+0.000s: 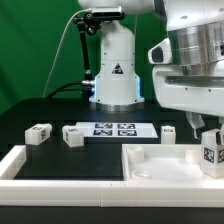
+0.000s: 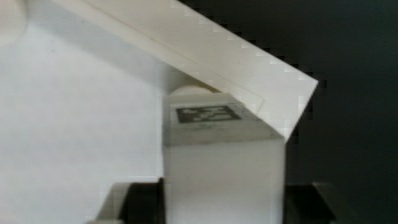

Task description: Assemble one leg

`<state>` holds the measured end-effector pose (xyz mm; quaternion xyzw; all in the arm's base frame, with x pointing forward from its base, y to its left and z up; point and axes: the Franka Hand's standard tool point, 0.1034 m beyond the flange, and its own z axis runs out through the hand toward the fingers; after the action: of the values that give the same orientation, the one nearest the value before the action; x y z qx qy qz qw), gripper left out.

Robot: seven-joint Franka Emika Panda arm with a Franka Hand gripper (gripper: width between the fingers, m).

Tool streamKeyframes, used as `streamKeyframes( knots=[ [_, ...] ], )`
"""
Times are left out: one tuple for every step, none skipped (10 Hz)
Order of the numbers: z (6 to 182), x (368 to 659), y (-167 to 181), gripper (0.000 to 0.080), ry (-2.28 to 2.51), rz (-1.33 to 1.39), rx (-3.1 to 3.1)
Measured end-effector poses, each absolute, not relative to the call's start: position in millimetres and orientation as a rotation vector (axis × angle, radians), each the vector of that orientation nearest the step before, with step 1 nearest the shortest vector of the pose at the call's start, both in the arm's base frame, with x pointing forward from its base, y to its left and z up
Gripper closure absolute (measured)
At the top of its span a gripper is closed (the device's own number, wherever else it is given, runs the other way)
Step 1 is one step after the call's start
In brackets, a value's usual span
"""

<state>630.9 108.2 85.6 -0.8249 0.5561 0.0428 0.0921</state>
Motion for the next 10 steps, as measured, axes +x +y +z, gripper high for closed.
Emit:
streamKeyframes(
  knots=[
    [85.5, 630.5, 108.5, 0.0502, 1.763, 0.148, -2.365],
    [85.4, 629.9, 110.1, 0.0502, 1.928, 0.175, -2.237],
    [85.4, 629.7, 111.7, 0.0502, 2.041, 0.196, -2.134],
    [84.9, 628.8, 113.1, 0.0502, 2.149, 0.218, -2.027],
    [83.8, 627.3, 114.7, 0.0502, 2.282, 0.248, -1.88],
    [84.0, 627.9, 114.9, 0.0502, 2.417, 0.267, -1.712],
    [84.3, 628.8, 114.2, 0.0502, 2.511, 0.278, -1.579],
    [84.4, 628.9, 114.4, 0.0502, 2.542, 0.283, -1.533],
    [84.4, 629.1, 114.5, 0.0502, 2.501, 0.277, -1.588],
    [83.8, 628.8, 114.9, 0.0423, 2.463, 0.273, -1.641]
  ],
)
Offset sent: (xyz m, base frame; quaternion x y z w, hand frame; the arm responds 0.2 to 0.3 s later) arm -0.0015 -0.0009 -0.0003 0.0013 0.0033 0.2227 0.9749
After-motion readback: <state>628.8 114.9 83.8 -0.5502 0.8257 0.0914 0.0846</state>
